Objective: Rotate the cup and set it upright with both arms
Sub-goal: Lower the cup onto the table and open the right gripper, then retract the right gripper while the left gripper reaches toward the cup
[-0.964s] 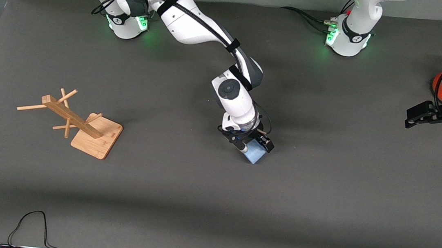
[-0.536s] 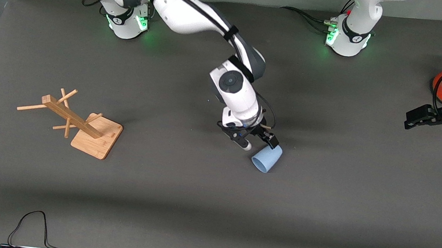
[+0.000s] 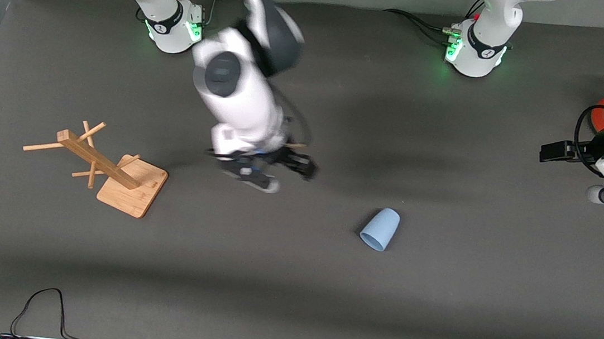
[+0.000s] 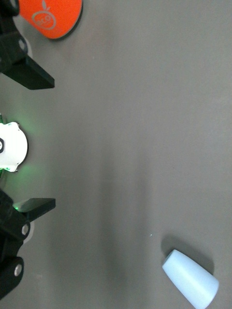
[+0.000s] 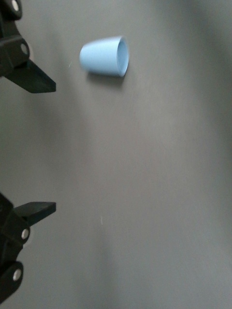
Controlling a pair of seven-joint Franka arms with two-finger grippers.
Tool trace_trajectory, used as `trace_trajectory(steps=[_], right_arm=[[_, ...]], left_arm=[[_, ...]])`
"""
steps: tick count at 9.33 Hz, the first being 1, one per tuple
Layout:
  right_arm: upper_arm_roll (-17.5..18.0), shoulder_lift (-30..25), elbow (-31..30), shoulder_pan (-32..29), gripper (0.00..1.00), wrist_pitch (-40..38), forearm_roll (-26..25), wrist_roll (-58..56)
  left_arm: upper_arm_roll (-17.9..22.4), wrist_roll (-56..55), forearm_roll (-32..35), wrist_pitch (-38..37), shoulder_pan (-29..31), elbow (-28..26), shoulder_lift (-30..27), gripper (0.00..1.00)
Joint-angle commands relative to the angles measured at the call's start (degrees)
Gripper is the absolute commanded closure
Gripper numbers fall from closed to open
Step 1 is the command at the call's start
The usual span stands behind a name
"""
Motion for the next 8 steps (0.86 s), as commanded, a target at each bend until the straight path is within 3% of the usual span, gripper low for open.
trace_trajectory(steps=[1,3,6,7,8], right_arm=[[-6.03,-8.27,-6.97,1.49,0.00,-5.87,-3.68,-13.66],[-8.95,-10.91,-7.15,0.36,0.00,-10.45,-9.49,-23.52],[-8.09,-12.32,-7.07,-4.64,0.00,-13.19,-10.03,-28.84],[-6.60,-13.63,-7.33,-6.66,0.00,-13.72,-11.60,-30.40],[-6.50,-14.86,-7.42,-7.55,0.00,-14.95,-13.53,-32.51]], left_arm=[[-0.61,-16.78,0.48,0.09,-2.11,0.65,2.45,0.00],[-0.61,-36.85,5.38,1.77,-6.67,6.24,10.77,0.00],[-0.61,-54.82,7.08,3.42,-10.99,22.57,25.37,0.00],[-0.61,-60.26,7.07,7.96,-12.22,28.55,30.46,0.00],[-0.44,-66.14,7.25,14.53,-13.97,29.91,33.82,0.00]])
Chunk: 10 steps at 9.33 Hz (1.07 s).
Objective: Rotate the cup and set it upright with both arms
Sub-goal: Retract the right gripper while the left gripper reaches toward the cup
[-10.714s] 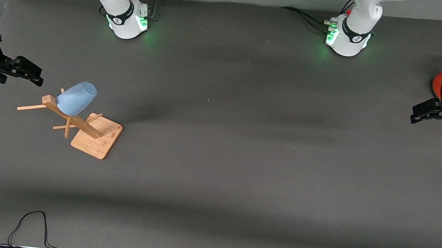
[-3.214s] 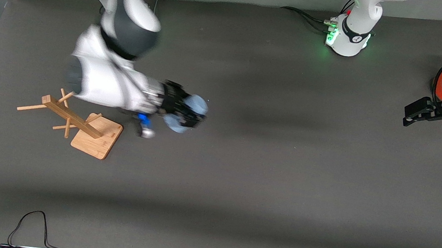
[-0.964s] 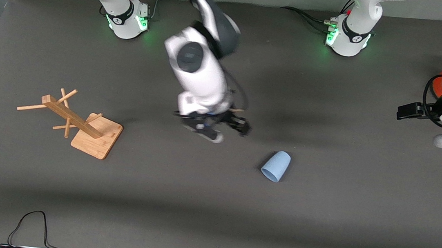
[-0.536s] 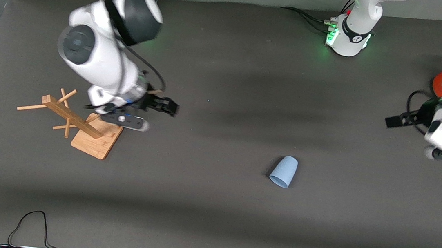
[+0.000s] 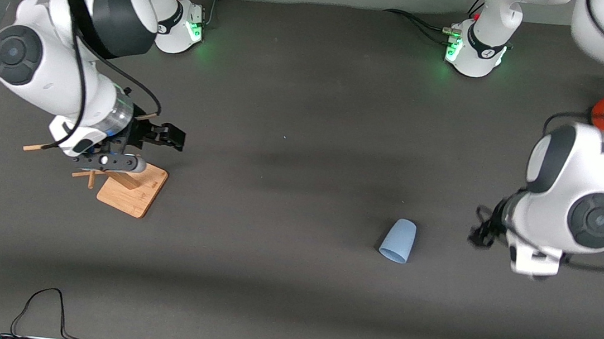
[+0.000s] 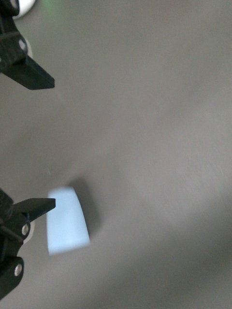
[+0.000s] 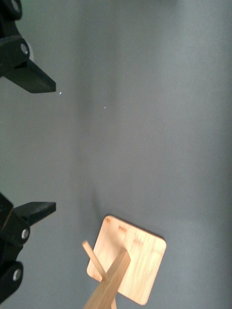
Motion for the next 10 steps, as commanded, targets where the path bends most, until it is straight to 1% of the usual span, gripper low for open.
trace_trajectory(steps=[1,2,3,4,5,6,7,8,9,10], right_arm=[[5.07,-5.07,-1.41,-6.29,0.00,-2.79,-3.04,-4.43],[9.98,-6.91,-1.85,-12.61,0.00,-3.68,-4.18,-6.97],[16.47,-8.15,-2.03,-19.28,0.00,-4.82,-5.32,-7.69],[24.54,-9.47,-2.46,-27.53,0.00,-5.87,-7.16,-7.79],[29.23,-10.44,-2.73,-32.31,0.00,-6.14,-7.61,-7.79],[33.02,-11.23,-2.73,-36.27,0.00,-6.58,-7.70,-8.22],[34.10,-11.67,-2.64,-38.05,0.00,-6.76,-9.09,-12.32],[33.68,-11.68,-2.47,-38.33,0.00,-6.24,-9.89,-13.66],[33.32,-11.94,-2.38,-38.42,0.00,-6.15,-10.25,-13.76],[32.80,-11.85,-2.29,-38.33,0.00,-6.15,-10.43,-13.50]], left_arm=[[0.60,-9.78,3.15,7.21,-4.44,7.10,8.71,0.00],[0.60,-11.81,4.30,9.60,-6.20,7.01,11.00,0.00],[0.77,-13.74,4.92,11.11,-7.78,6.92,13.54,0.00],[0.86,-15.76,6.75,13.38,-8.58,6.92,15.13,0.00],[0.86,-16.13,7.73,13.14,-8.68,6.92,15.85,0.00],[0.95,-16.31,8.96,12.45,-8.68,6.75,16.55,0.00],[0.95,-18.05,10.97,12.61,-8.59,6.40,17.34,0.00],[0.95,-21.64,12.90,12.96,-8.59,6.22,18.57,0.00],[0.95,-23.24,14.14,12.62,-8.77,5.78,19.80,0.00],[0.95,-23.25,14.85,11.74,-9.03,4.47,19.72,0.00]])
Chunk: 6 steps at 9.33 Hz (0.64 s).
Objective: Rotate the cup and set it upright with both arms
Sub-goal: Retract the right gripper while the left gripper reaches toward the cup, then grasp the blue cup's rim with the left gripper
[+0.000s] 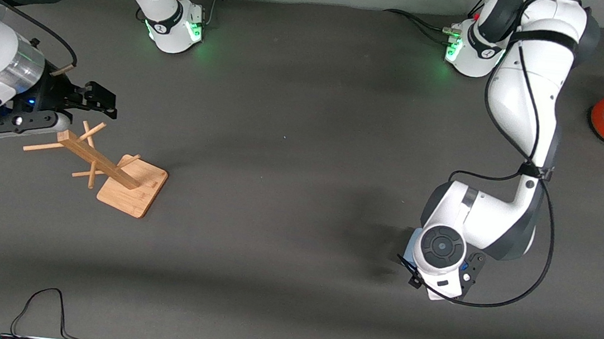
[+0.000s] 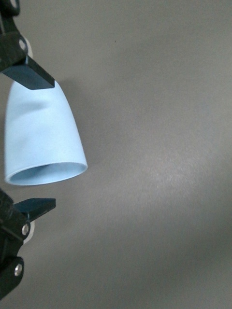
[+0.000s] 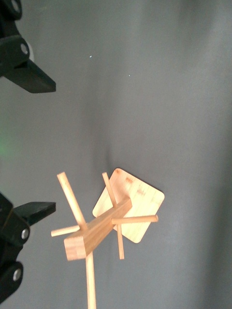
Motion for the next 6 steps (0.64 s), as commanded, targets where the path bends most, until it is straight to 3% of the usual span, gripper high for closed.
trace_trajectory(steps=[1,4,6], right_arm=[[-0.50,-1.26,-1.17,-0.44,0.00,0.41,-1.32,-1.18],[-1.29,-1.26,-1.17,-0.27,0.00,0.14,-1.32,-0.65],[-2.43,-1.61,-1.34,-0.27,0.00,-0.21,-1.41,-1.60]], left_arm=[[0.29,-2.01,1.66,-3.25,-0.79,-0.09,0.80,0.17],[-0.33,-1.22,0.69,-7.99,-0.70,-0.26,0.53,1.00],[-1.20,-1.13,-0.18,-10.46,-0.88,-0.09,-0.08,1.00]])
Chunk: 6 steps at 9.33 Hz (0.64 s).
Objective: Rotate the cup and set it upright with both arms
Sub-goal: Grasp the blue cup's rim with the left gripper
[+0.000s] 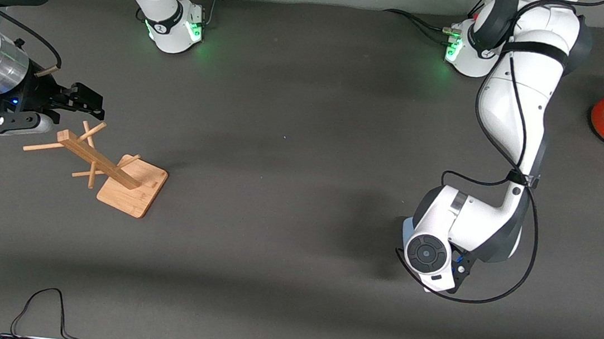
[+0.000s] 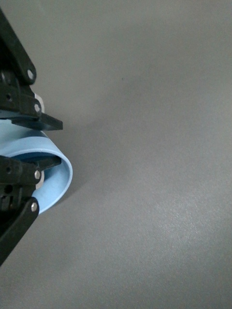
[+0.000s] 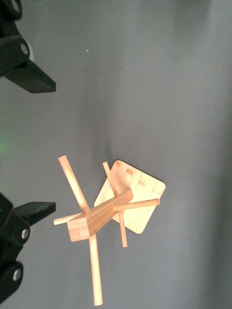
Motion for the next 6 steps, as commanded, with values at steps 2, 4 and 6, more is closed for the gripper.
trace_trajectory(steps=[2,4,6], right_arm=[[-1.05,-2.27,-1.39,0.13,0.00,-0.24,-1.19,-1.85],[-1.14,-2.01,-0.87,0.04,0.00,0.11,-1.19,-1.68],[-1.05,-1.84,-1.30,0.13,0.00,-1.19,-1.28,-1.15]], left_arm=[[-3.55,-0.25,-0.55,-6.49,-0.42,0.21,-1.87,1.00],[-8.20,-0.33,-0.64,-10.10,-0.07,0.39,-2.22,1.00],[-13.12,-2.34,-0.81,-13.35,-0.33,0.56,-3.10,1.00]])
